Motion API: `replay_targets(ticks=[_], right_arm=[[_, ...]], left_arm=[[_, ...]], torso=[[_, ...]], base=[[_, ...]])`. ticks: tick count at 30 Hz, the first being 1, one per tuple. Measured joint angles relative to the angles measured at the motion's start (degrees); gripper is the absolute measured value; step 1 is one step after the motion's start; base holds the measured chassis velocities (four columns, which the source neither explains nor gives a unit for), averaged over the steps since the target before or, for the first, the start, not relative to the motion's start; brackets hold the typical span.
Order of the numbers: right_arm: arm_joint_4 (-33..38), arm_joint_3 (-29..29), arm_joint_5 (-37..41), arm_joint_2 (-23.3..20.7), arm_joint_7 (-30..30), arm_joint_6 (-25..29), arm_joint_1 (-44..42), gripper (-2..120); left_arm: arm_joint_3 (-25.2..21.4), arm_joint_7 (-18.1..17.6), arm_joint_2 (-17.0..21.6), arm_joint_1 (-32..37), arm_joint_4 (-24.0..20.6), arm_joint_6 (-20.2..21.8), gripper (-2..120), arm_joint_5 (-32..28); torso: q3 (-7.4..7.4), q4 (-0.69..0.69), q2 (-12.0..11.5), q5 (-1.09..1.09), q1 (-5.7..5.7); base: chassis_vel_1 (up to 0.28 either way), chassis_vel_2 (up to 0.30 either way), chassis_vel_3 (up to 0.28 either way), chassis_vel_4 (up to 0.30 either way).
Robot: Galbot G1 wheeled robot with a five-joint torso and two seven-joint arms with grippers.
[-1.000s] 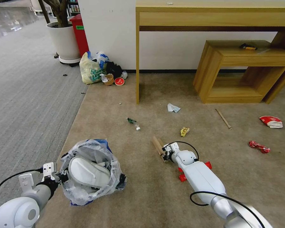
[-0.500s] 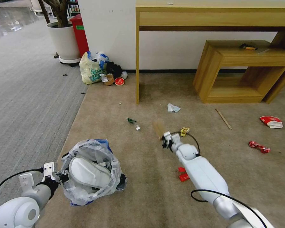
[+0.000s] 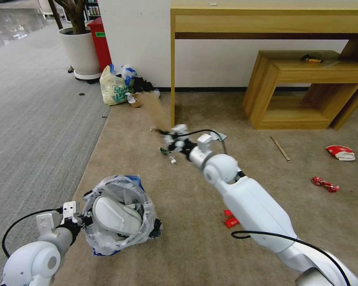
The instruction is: Pick up the trash bin and place the garbage on the floor into it.
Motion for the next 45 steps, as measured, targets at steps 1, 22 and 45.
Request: replay_targets(ticks=[1,22,45], right_arm=[[2.0,-2.1,0.5,-0.2,0.4,-0.3,-0.3,0],[7.2,-18.9,0.8,-9.1,4.0,1.7,-4.0,0],[4.4,-15.5,-1.7,-7.1,7.9,3.6,-7.6,65]], left_arm=[[0.5,-0.2,0.2,-0.3,0.2,0.0,0,0.0],[0.3,0.1,1.9,-1.1,1.2,0.0,0,-0.3],[0.2,0.6,1.5,-0.7,0.2,0.0,0,-0.3]], torso=[[0.0,0.0,0.0,0.0,0.0],[0.0,0.0,0.0,0.01,0.0],[0.0,0.0,0.0,0.02,0.0]], base=[[0.0,0.0,0.0,0.0],[0.0,0.0,0.0,0.0],[0.0,0.0,0.0,0.0]])
